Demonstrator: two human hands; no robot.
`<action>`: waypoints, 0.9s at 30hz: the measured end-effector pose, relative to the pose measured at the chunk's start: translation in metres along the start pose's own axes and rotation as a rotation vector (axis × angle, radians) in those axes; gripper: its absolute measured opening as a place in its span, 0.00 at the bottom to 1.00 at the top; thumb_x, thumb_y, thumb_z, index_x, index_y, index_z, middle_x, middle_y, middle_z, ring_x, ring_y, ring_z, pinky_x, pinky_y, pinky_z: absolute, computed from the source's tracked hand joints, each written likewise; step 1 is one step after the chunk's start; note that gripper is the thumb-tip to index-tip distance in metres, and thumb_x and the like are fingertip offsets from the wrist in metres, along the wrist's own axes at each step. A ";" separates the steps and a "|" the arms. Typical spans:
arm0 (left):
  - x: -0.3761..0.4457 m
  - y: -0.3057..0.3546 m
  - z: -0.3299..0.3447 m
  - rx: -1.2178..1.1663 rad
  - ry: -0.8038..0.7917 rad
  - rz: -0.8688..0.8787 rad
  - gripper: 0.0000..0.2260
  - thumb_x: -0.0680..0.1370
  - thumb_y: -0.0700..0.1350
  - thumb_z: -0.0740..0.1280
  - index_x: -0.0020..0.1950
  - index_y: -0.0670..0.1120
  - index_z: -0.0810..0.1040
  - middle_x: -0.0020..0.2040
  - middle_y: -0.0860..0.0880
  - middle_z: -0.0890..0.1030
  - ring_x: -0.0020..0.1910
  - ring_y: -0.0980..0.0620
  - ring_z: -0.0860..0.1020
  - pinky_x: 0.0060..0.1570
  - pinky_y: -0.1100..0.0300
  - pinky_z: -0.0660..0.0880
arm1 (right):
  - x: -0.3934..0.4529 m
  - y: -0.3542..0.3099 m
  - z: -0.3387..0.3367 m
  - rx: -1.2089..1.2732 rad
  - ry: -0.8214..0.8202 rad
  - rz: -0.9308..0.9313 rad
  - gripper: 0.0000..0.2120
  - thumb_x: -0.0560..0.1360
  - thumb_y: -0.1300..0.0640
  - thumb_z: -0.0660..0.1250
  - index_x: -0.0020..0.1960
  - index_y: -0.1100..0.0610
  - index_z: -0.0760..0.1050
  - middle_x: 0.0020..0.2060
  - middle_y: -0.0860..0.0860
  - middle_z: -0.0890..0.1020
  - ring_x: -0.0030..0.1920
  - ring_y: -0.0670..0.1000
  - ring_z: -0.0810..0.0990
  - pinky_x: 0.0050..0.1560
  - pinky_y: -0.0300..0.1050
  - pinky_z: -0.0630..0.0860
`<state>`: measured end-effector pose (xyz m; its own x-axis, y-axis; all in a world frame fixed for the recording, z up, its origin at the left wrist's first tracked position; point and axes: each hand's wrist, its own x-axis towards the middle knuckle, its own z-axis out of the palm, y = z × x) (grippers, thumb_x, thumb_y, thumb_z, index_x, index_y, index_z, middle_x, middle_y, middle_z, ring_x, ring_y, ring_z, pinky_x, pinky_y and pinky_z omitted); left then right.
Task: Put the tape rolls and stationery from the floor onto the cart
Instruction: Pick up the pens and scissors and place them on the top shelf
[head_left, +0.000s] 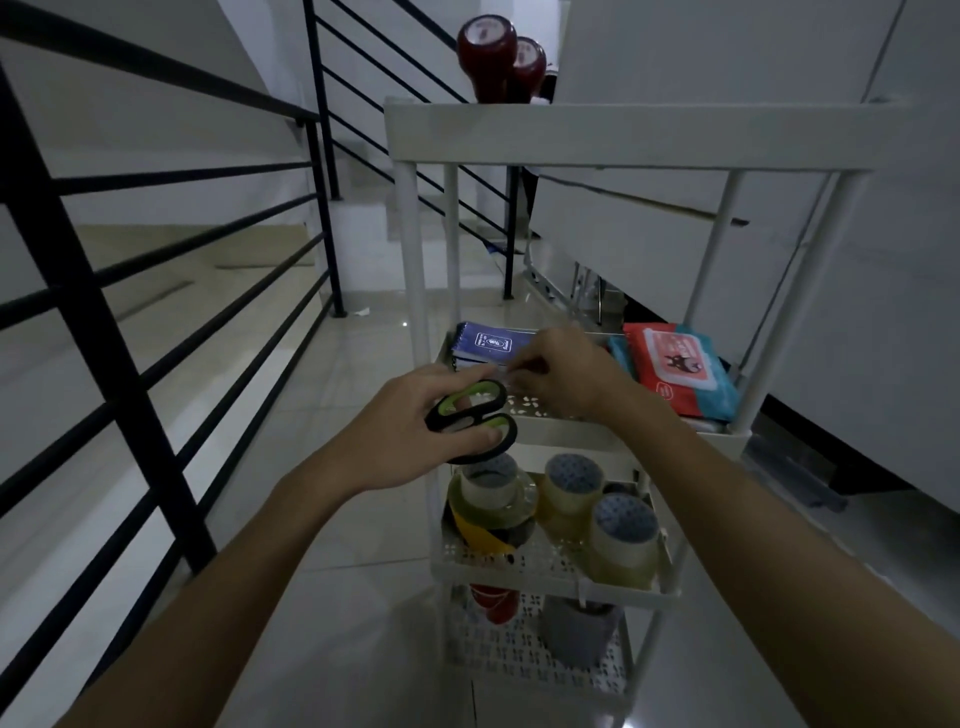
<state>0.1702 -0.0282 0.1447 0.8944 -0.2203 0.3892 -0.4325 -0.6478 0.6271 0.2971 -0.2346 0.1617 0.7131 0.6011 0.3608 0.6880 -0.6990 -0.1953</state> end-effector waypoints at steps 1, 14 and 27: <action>0.001 0.000 0.001 -0.006 0.006 0.002 0.30 0.73 0.61 0.73 0.75 0.64 0.72 0.56 0.56 0.79 0.58 0.59 0.79 0.62 0.51 0.78 | -0.003 0.002 -0.002 0.005 0.011 0.005 0.08 0.78 0.54 0.70 0.55 0.51 0.85 0.50 0.49 0.85 0.48 0.49 0.82 0.52 0.52 0.82; 0.010 0.016 0.005 -0.086 0.007 -0.018 0.26 0.70 0.53 0.81 0.66 0.60 0.77 0.58 0.58 0.84 0.57 0.61 0.83 0.61 0.52 0.81 | -0.018 0.000 -0.011 -0.004 0.099 0.074 0.04 0.78 0.55 0.70 0.49 0.55 0.84 0.45 0.52 0.84 0.45 0.52 0.83 0.49 0.51 0.81; 0.056 0.053 0.020 -0.015 0.004 0.083 0.20 0.73 0.59 0.76 0.62 0.54 0.80 0.52 0.55 0.83 0.44 0.62 0.83 0.41 0.69 0.76 | -0.074 0.005 -0.074 0.926 0.114 0.467 0.08 0.79 0.61 0.70 0.58 0.60 0.83 0.48 0.60 0.87 0.41 0.52 0.86 0.40 0.47 0.85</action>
<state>0.1996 -0.0889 0.1862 0.8550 -0.2700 0.4429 -0.5068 -0.6166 0.6024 0.2377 -0.3119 0.2013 0.9510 0.2733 0.1443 0.2157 -0.2527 -0.9432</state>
